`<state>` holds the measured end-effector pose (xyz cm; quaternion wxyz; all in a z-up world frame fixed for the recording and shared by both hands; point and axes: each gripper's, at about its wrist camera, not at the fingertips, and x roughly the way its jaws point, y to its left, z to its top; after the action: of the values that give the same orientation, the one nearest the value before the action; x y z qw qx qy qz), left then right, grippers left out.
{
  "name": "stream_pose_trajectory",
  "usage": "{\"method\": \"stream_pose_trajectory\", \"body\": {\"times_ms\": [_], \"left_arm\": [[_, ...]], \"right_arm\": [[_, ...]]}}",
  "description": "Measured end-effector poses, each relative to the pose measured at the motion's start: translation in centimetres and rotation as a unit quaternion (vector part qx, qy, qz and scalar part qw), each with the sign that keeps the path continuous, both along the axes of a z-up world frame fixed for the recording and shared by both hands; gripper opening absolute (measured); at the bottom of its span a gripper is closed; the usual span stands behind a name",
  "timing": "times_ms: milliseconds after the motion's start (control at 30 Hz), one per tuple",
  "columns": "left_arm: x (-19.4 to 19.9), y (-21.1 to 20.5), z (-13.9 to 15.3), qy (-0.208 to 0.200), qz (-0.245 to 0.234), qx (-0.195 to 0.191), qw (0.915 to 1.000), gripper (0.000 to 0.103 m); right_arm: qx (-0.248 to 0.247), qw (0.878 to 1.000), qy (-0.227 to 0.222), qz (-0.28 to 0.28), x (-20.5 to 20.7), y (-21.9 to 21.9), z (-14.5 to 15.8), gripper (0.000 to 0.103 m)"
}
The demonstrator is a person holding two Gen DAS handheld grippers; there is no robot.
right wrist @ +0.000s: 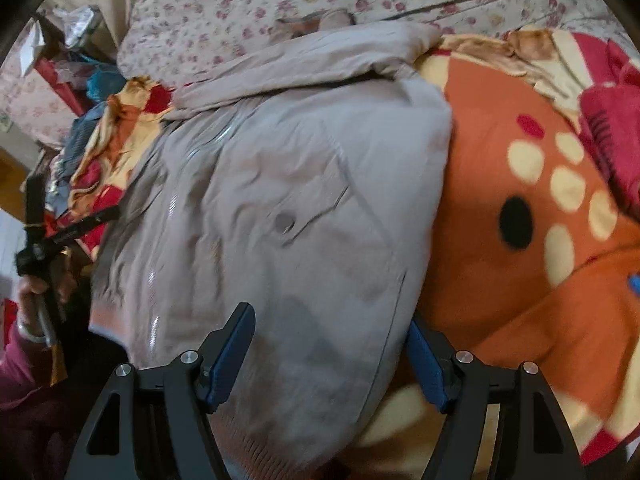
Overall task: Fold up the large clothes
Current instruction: 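Grasp the striped ribbed hem of the jacket with both grippers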
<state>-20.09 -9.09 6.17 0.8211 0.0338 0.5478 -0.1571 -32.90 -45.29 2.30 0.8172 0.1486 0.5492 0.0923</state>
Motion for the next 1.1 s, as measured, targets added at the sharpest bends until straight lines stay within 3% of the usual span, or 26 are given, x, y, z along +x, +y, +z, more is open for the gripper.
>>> {"method": "stream_pose_trajectory", "body": {"times_ms": [200, 367, 767, 933, 1100], "left_arm": [[-2.9, 1.3, -0.8, 0.026, -0.017, 0.009, 0.9995, 0.054], [-4.8, 2.1, -1.9, 0.068, -0.019, -0.008, 0.9975, 0.054], [-6.0, 1.4, -2.5, 0.056, -0.025, 0.007, 0.9981, 0.054], [-5.9, 1.5, -2.7, 0.061, -0.026, 0.005, 0.9978, 0.054], [-5.5, 1.6, -3.2, 0.075, -0.023, -0.005, 0.9969, 0.054]], "right_arm": [[0.023, 0.999, 0.015, 0.027, -2.8, 0.7, -0.7, 0.072], [0.045, 0.998, 0.017, 0.038, -4.2, 1.1, -1.0, 0.076], [0.105, 0.992, 0.034, 0.055, -5.1, 2.7, -1.3, 0.076], [0.084, 0.992, 0.034, 0.086, -5.1, 3.8, -1.4, 0.061], [0.100, 0.991, 0.021, 0.090, -4.6, 3.9, -1.1, 0.060]]}}
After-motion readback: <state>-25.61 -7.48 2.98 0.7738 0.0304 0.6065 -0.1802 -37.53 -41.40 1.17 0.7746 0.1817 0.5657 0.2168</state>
